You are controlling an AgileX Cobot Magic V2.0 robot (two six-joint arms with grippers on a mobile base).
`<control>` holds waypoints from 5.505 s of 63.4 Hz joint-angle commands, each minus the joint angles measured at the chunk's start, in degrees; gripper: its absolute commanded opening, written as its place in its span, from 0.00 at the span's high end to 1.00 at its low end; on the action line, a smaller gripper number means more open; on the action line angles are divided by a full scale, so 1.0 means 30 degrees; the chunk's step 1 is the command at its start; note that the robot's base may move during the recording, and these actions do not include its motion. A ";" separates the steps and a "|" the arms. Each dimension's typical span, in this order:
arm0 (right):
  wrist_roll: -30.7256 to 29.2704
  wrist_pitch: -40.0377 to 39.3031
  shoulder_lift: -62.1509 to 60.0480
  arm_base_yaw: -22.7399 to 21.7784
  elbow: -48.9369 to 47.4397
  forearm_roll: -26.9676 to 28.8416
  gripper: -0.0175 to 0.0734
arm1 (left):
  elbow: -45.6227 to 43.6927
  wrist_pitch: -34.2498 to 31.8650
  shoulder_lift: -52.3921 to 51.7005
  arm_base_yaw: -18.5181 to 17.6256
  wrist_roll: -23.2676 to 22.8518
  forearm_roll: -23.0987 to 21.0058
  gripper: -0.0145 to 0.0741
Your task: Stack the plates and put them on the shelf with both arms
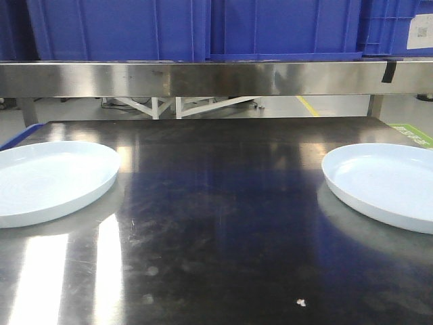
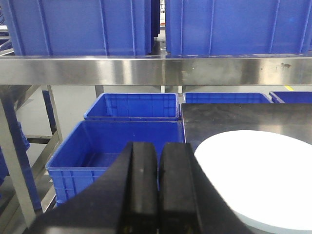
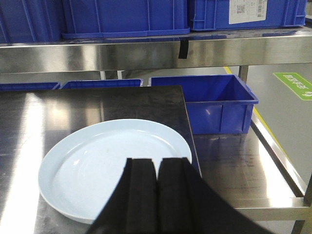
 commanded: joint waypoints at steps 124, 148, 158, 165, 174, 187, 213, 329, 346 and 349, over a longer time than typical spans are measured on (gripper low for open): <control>-0.0062 -0.1576 -0.0427 -0.0038 -0.0296 -0.0208 0.75 | -2.1056 1.4058 2.6982 -0.0020 -0.0046 -0.3143 0.27; -0.0062 -0.1576 -0.0427 -0.0038 -0.0296 -0.0208 0.75 | -2.1056 1.3331 3.0313 -0.0020 -0.0046 -0.3143 0.27; -0.0062 -0.1576 -0.0427 -0.0038 -0.0296 -0.0208 0.75 | -2.1056 1.3277 3.1171 -0.0020 -0.0046 -0.3187 0.27; -0.0062 -0.1576 -0.0427 -0.0038 -0.0296 -0.0208 0.75 | -2.1056 1.3158 3.1657 -0.0020 -0.0046 -0.3187 0.27; -0.0062 -0.1576 -0.0427 -0.0038 -0.0296 -0.0208 0.75 | -2.1056 1.3078 3.2084 -0.0020 -0.0046 -0.3220 0.30; -0.0062 -0.1576 -0.0427 -0.0038 -0.0296 -0.0208 0.75 | -2.1056 1.3132 3.2246 -0.0020 -0.0046 -0.3783 0.54; -0.0062 -0.1576 -0.0427 -0.0038 -0.0296 -0.0208 0.75 | -2.1140 1.3209 3.2208 -0.0020 -0.0046 -0.4312 0.74; -0.0062 -0.1576 -0.0427 -0.0038 -0.0296 -0.0208 0.75 | -2.4708 1.6872 3.2838 -1.3392 -0.0046 -0.4252 0.69; -0.0062 -0.1576 -0.0427 -0.0038 -0.0296 -0.0208 0.75 | -2.4708 1.7129 3.2743 -1.3392 -0.0046 -0.4252 0.46; -0.0062 -0.1576 -0.0427 -0.0038 -0.0296 -0.0208 0.75 | -2.4708 1.7129 3.2726 -1.3392 -0.0046 -0.4252 0.43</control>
